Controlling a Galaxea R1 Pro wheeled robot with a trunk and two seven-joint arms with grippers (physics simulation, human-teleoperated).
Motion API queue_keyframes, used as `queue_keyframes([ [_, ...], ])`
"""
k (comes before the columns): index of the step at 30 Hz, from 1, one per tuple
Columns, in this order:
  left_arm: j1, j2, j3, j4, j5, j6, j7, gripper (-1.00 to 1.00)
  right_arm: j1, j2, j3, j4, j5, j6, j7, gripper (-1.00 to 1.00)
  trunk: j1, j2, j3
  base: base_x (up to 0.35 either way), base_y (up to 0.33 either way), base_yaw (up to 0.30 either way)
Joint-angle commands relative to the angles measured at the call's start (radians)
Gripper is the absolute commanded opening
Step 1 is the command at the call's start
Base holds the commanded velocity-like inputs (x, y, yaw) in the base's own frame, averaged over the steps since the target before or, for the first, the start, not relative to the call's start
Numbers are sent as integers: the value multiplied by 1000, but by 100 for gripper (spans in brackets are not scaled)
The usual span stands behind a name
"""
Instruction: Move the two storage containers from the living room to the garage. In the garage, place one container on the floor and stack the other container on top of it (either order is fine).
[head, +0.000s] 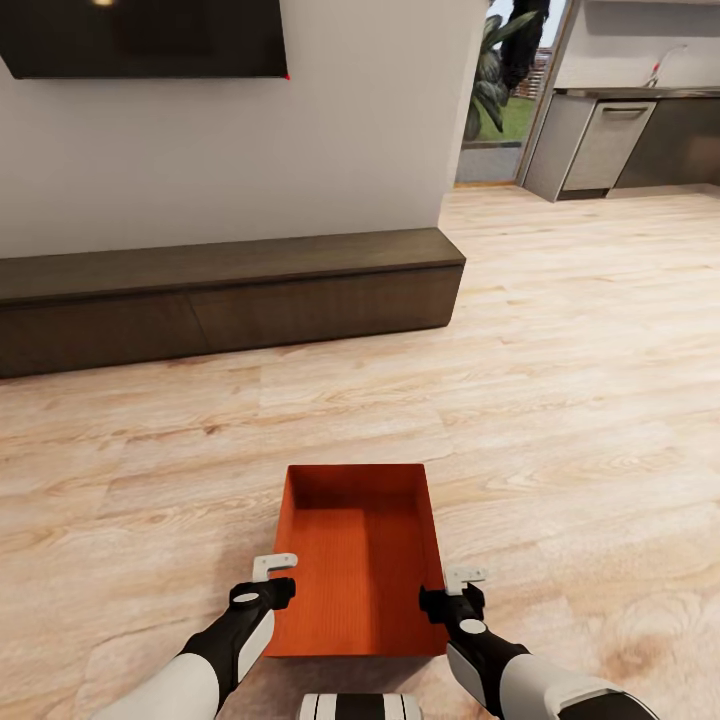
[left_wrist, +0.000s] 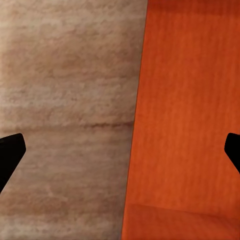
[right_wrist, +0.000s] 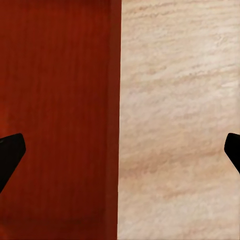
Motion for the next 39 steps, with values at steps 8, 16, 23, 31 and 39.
queue_keyframes([
  [8,0,0,0,-3,6,5,3,100,-1,23,7,1,-11,-5,-4,100,0,0,-1,0,0,0],
  [16,0,0,2,-3,6,5,3,100,-1,28,5,1,-12,-7,-5,100,0,0,-1,0,0,0],
  [23,0,0,2,-4,7,5,3,100,-1,25,2,1,-12,-8,-5,100,0,0,-1,0,0,0],
  [31,0,0,2,-4,7,5,3,100,-1,18,1,1,-12,-9,-5,100,0,0,-1,0,0,0],
  [39,0,0,2,-4,8,5,3,100,-1,17,0,1,-12,-10,-6,100,0,0,-1,0,0,0],
])
